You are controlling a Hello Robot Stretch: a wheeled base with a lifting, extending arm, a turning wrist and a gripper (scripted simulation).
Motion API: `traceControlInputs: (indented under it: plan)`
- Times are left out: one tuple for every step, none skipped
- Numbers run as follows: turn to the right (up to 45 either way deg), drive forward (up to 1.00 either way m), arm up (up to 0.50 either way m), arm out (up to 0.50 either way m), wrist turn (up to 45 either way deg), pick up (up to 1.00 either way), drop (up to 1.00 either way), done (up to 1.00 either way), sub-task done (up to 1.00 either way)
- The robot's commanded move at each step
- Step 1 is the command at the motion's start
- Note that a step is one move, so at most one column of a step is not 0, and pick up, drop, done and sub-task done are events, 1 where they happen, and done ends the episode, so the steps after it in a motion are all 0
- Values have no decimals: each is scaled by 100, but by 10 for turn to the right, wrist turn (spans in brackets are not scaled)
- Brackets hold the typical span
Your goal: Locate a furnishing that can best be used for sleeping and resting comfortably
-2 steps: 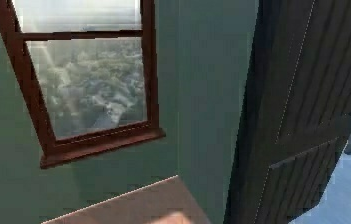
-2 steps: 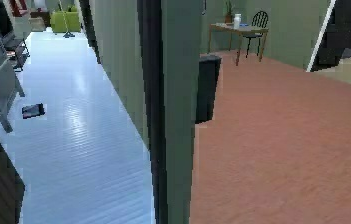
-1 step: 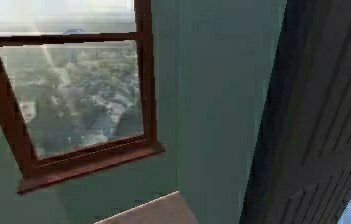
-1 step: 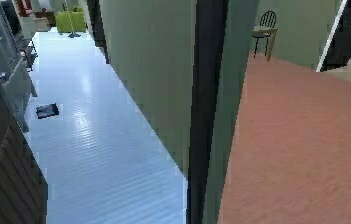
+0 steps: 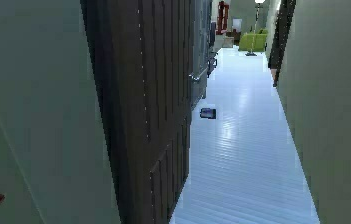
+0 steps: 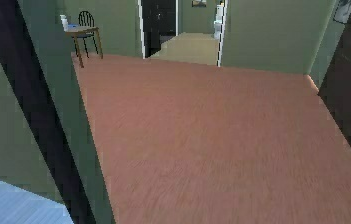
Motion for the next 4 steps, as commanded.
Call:
traceControlInputs:
  plan:
    - [120,0,0,0,0,0,0,0,0]
    - [0,45,0,0,0,0,0,0,0]
    - [90,0,0,0,0,0,0,0,0]
    - [0,100,0,0,0,0,0,0,0]
